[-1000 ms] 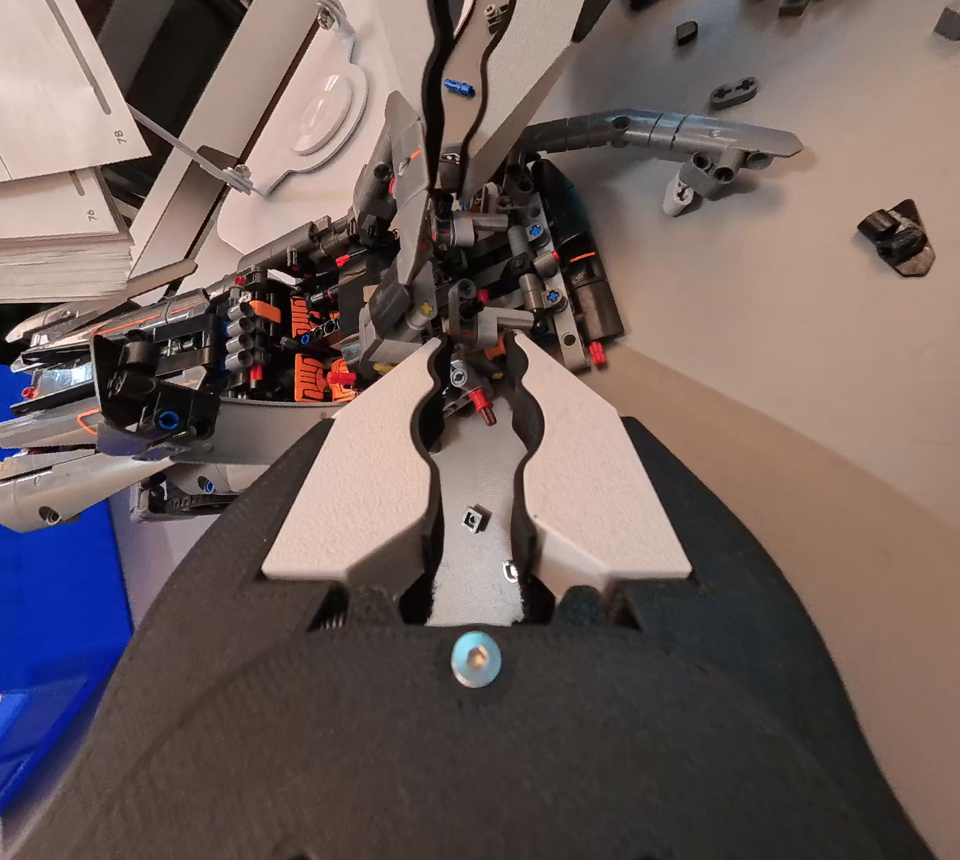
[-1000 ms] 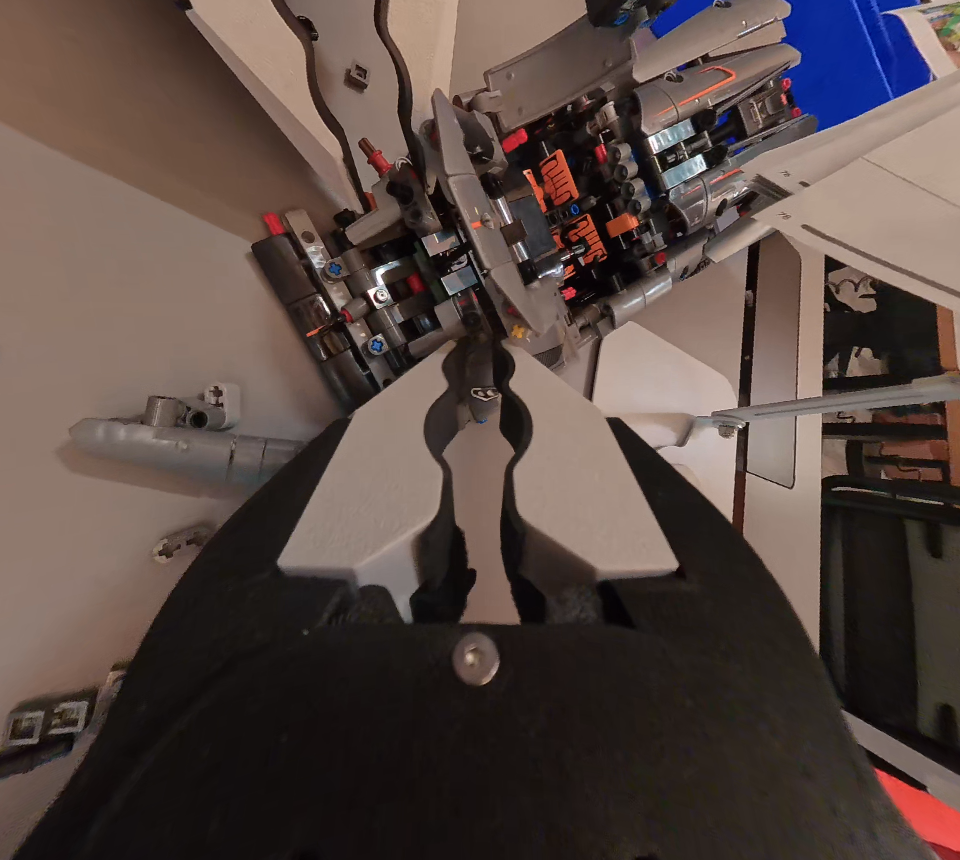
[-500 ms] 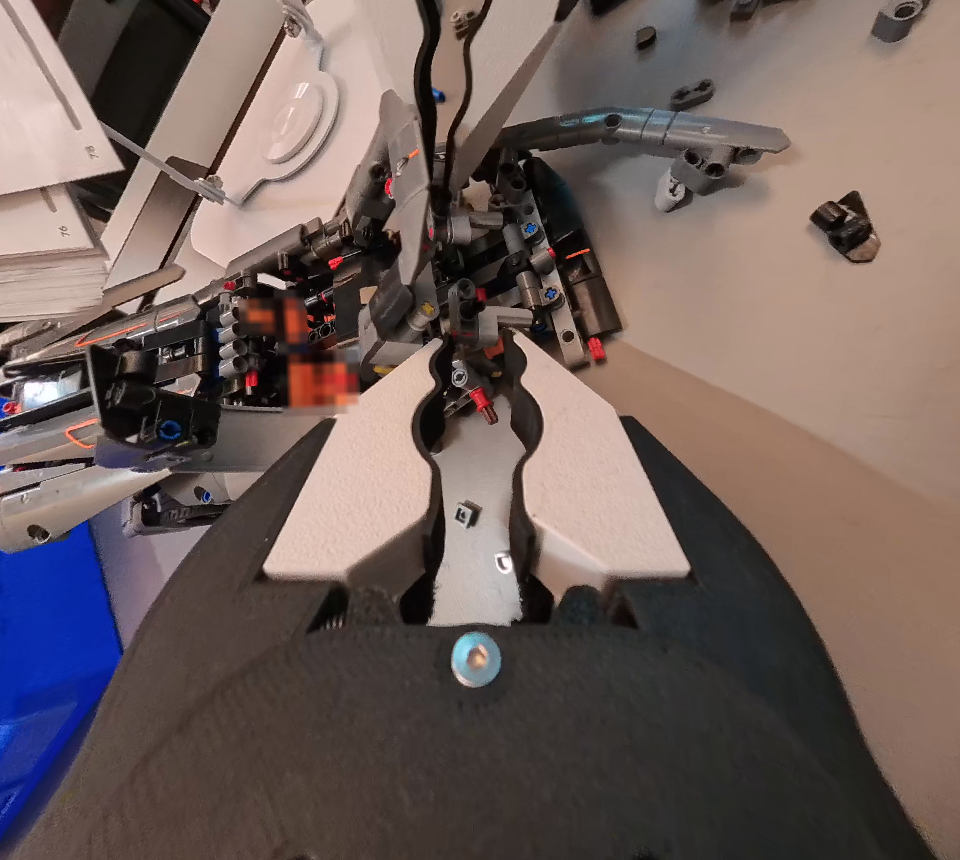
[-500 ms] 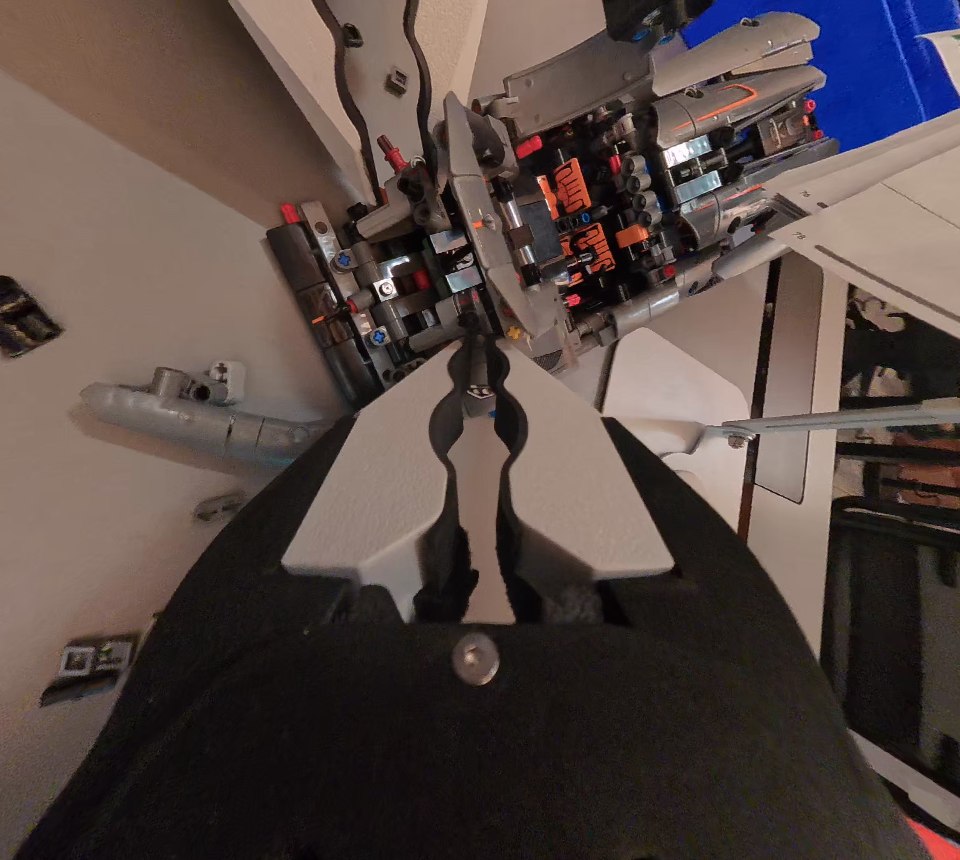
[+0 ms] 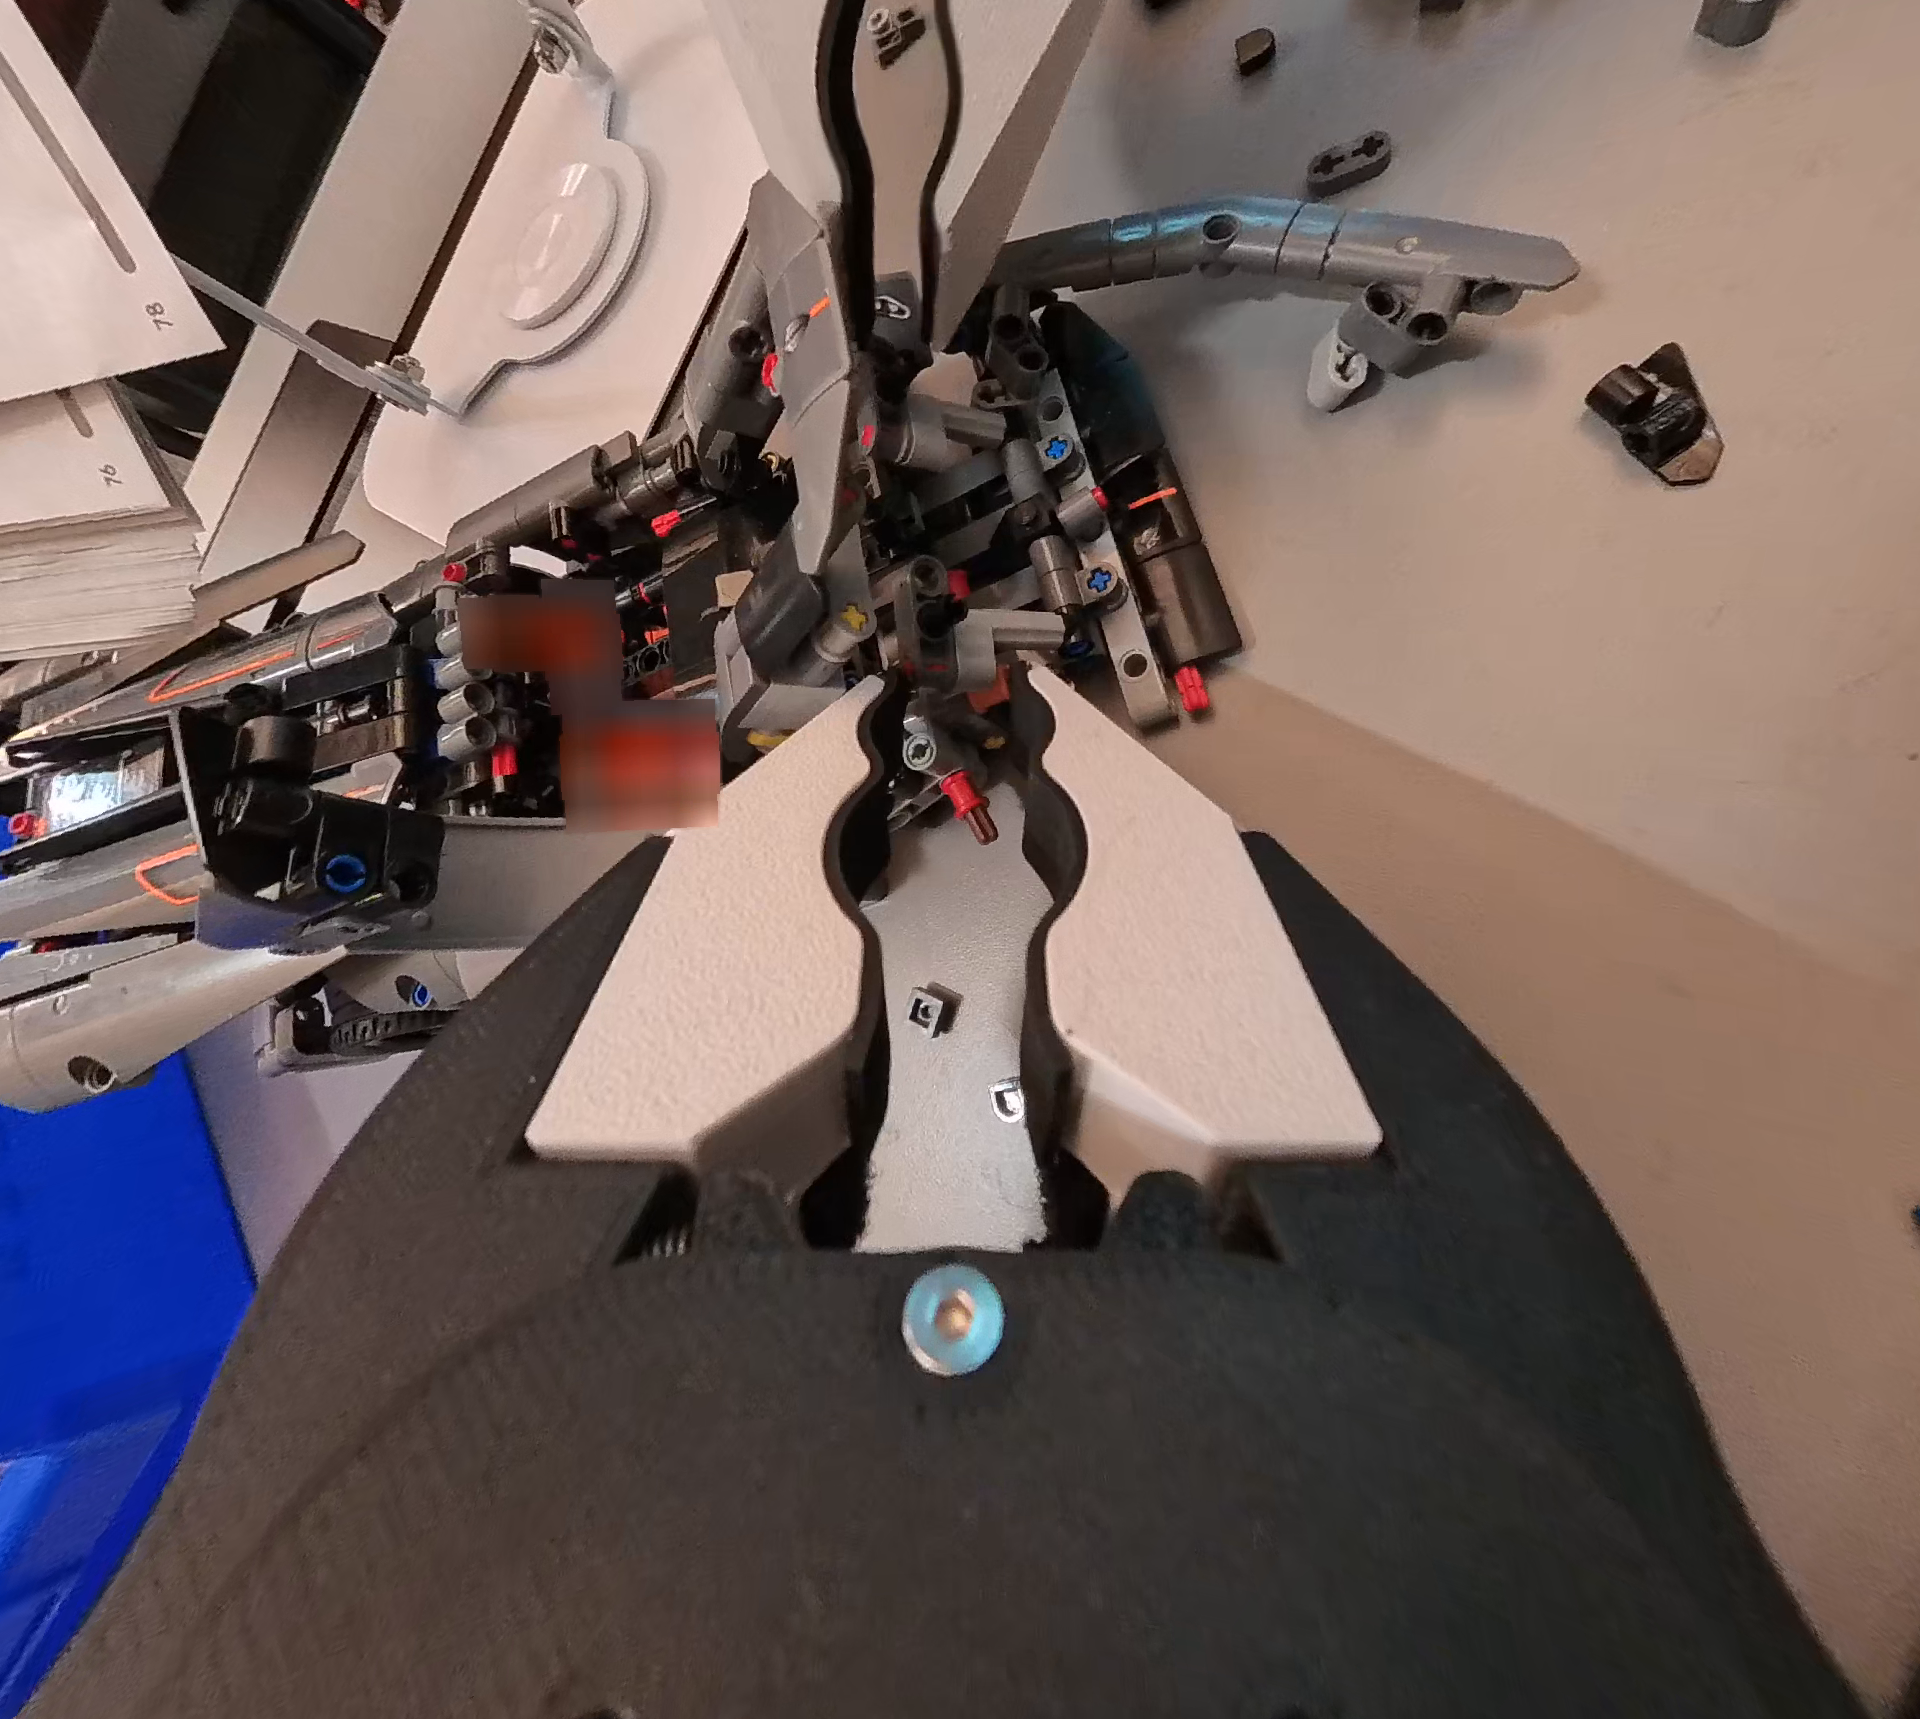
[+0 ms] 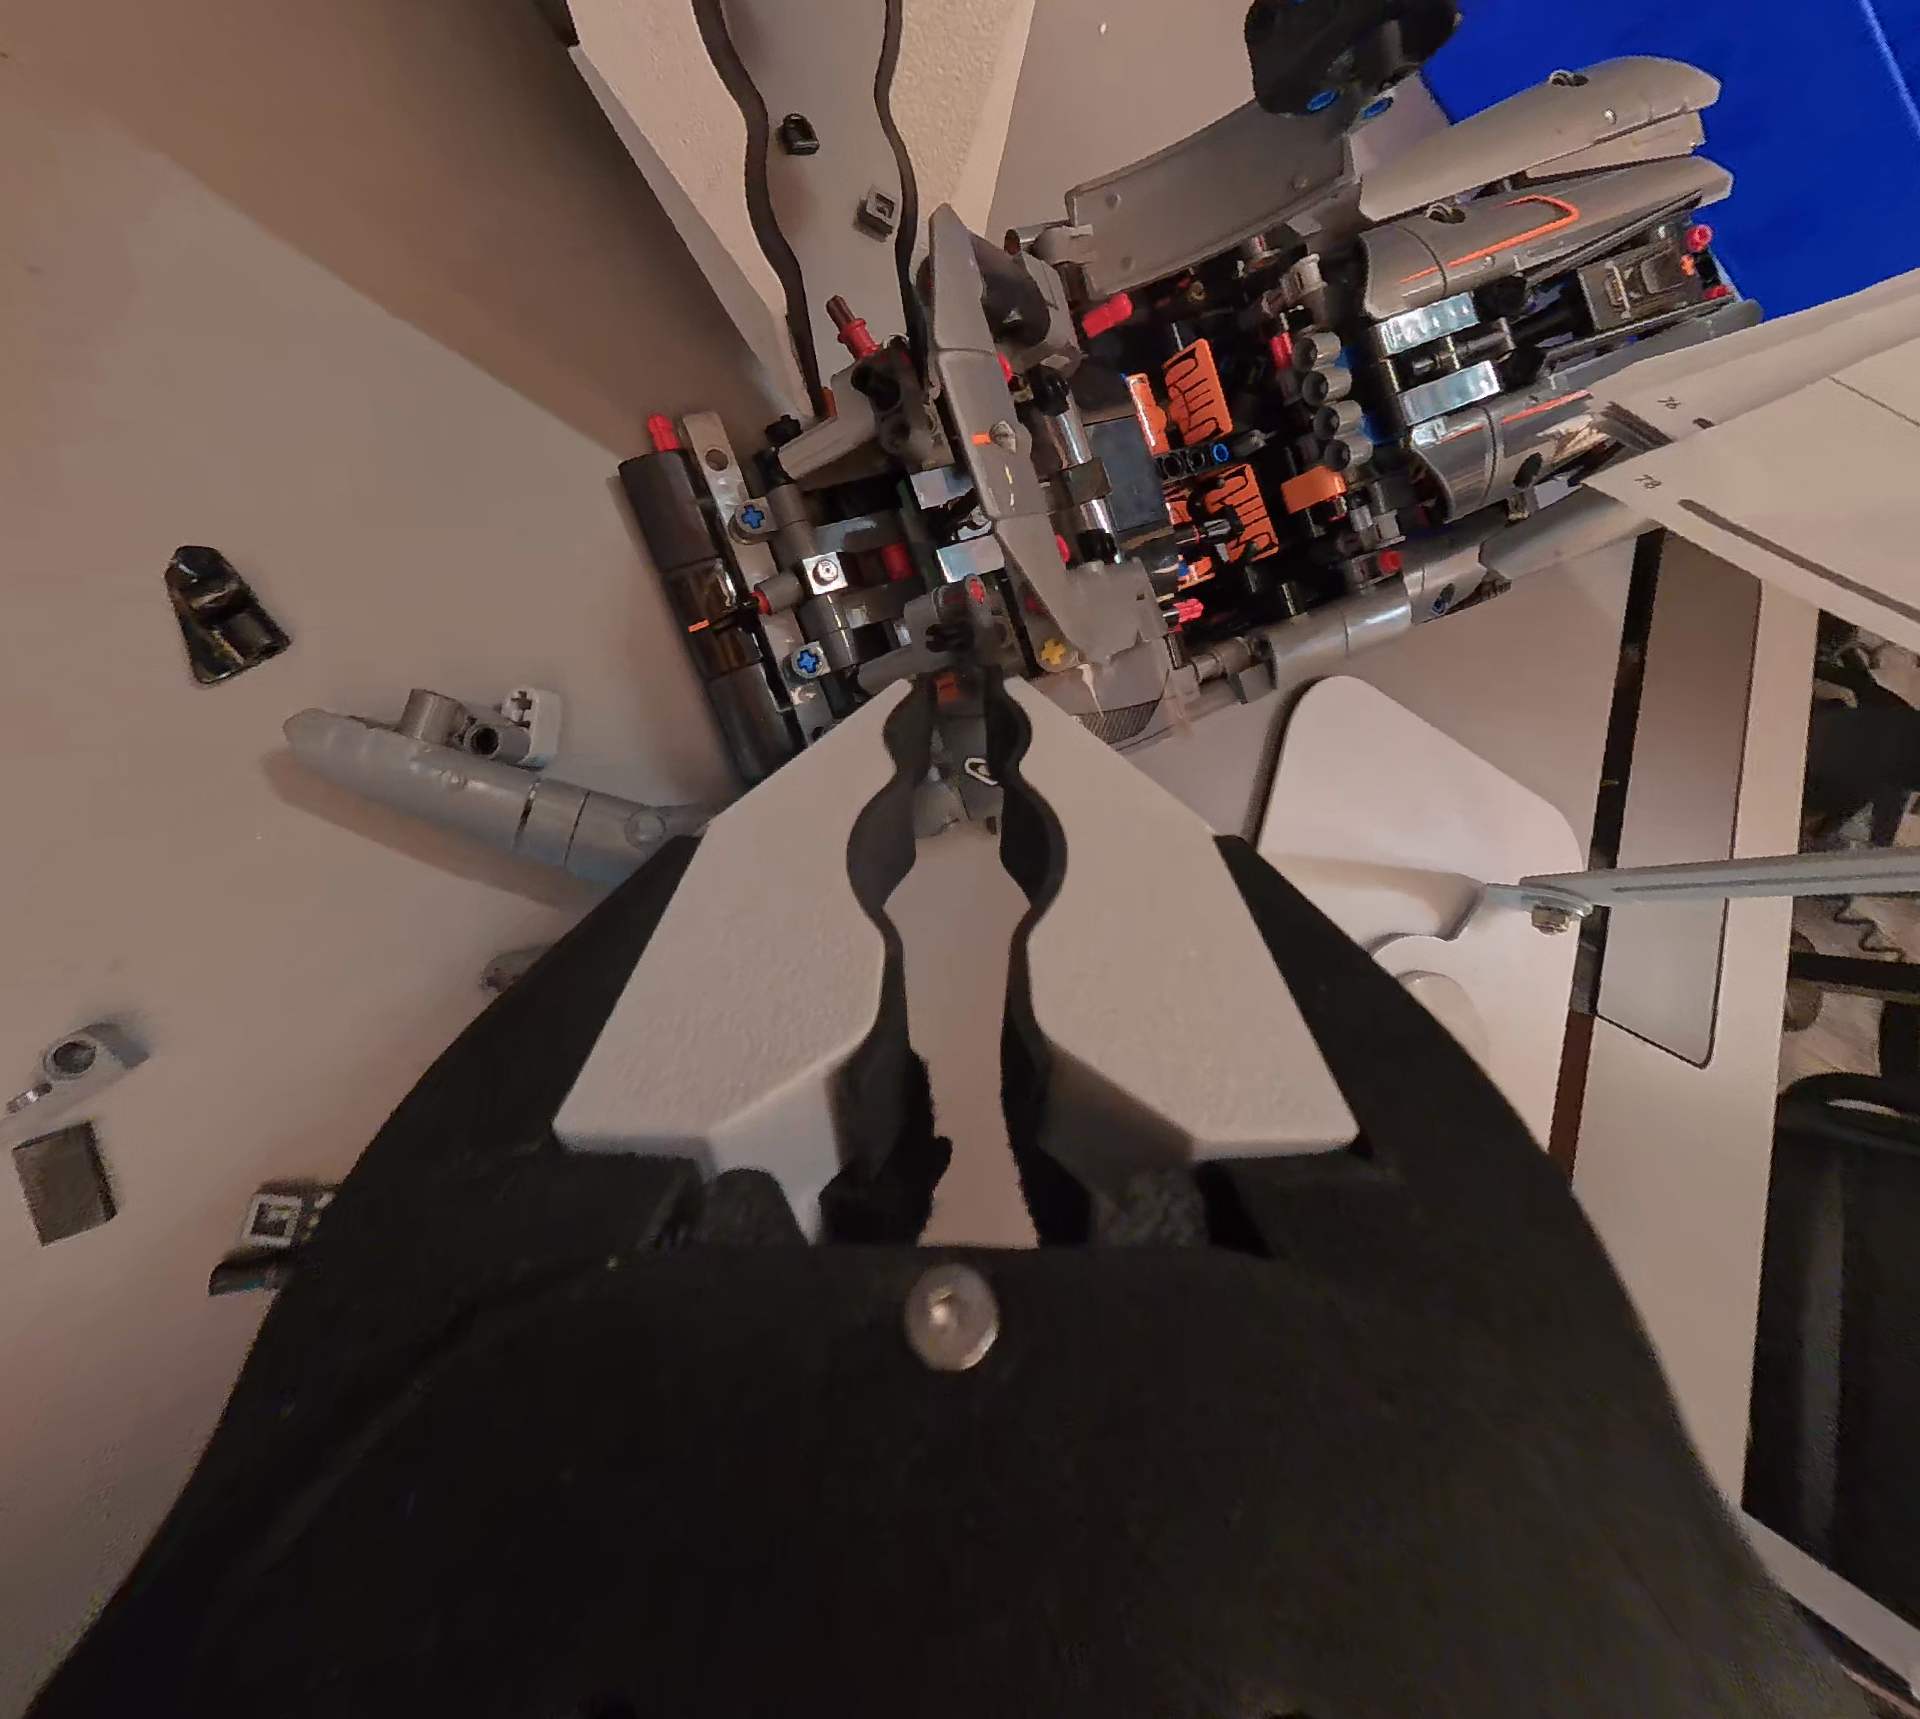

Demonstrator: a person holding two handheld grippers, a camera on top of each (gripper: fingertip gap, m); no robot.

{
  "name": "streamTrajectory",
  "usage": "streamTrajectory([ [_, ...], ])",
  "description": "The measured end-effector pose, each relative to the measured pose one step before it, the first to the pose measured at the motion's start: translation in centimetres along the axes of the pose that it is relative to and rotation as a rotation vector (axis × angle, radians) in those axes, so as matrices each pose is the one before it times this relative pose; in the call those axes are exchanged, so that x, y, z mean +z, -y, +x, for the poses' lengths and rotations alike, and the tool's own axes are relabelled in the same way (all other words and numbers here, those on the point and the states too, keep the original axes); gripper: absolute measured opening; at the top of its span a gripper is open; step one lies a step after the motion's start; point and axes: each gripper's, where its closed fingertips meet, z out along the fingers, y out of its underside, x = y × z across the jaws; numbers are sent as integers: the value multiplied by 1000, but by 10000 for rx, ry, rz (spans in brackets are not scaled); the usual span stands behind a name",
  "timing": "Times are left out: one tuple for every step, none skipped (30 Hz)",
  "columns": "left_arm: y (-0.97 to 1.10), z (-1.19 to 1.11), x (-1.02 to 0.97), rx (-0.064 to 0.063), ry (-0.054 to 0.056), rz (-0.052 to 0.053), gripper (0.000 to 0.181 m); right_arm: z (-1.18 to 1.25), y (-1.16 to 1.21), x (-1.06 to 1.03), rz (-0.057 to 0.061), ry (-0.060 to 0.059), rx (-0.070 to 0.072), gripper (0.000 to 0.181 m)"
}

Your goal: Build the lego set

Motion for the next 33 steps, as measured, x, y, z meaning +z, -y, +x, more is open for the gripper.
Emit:
streamTrajectory([
  [-4,3,1,7,6,-3,17,-84,27,-135,40,75,-25,6],
  [4,-5,8,0,2,-3,17,-71,44,-166,26,73,-57,4],
  [2,-1,-8,-5,-4,3,17,-83,64,-193,28,89,-36,2],
  [-10,-1,11,-11,-3,7,17,-77,53,-171,29,77,-20,0],
  [4,2,2,-11,0,8,17,-4,-3,-67,5,11,-31,0],
  [-3,-4,-1,-1,0,3,17,-37,-19,8,0,4,-33,0],
  [2,-3,1,8,2,-4,17,-85,12,0,0,57,-14,1],
  [-3,5,-8,5,-1,-1,17,-77,7,-55,-27,73,-2,2],
  [-6,-5,7,3,2,6,17,-13,-17,-60,-24,30,-8,1],
  [13,10,3,9,6,11,17,11,-1,-6,12,-9,0,2],
  [-3,-4,2,5,5,9,17,63,15,19,28,-48,14,2],
  [7,1,-3,0,1,12,17,196,-24,69,2,-127,21,6],
  [9,-1,8,3,3,17,17,171,-57,123,-34,-112,14,11],
  [2,3,7,13,8,13,17,-12,-65,164,-39,-19,-8,11],
  [0,9,16,22,10,5,17,-134,-58,169,-33,12,-47,11],
  [-2,2,5,17,11,5,18,-123,-51,149,-23,-7,-74,12],
  [3,-5,2,1,3,2,18,-69,-13,76,-4,-4,-51,13],
  [-9,3,-5,-3,-5,-1,18,-26,13,-27,3,38,9,12],
  [2,-4,7,-9,-2,5,18,-24,42,-108,20,65,50,9],
  [1,2,16,-7,0,4,18,-45,64,-139,47,77,34,7],
  [0,-9,0,4,5,0,18,-95,17,-101,29,79,-1,7],
  [-5,4,1,6,6,-3,18,-68,-18,-59,8,53,-10,7],
  [-2,3,-1,-3,-1,-1,18,-38,-2,-24,7,31,13,7],
  [-1,-4,-10,0,-1,-6,18,-37,19,-3,7,35,13,7],
  [-9,1,-1,15,8,-11,18,-57,8,-37,-3,44,-14,7],
  [-11,-8,4,11,7,-9,18,-59,-9,-50,-12,45,-18,7],
  [7,1,4,6,5,-6,18,-128,25,-72,14,70,-34,6],
  [0,1,3,17,7,-5,18,-184,21,-82,17,100,-64,6],
  [-2,-1,-14,10,6,1,18,-135,-28,-75,-19,92,-39,6],
  [2,10,-2,10,5,2,18,-74,-41,-44,-20,56,10,5],
  [2,-5,-5,15,5,-3,18,-15,-14,5,0,17,26,5],
  [10,1,-8,15,9,-2,18,8,-3,17,9,9,29,5],
  [12,-4,-20,66,31,-2,17,0,-3,30,9,13,33,5],
])
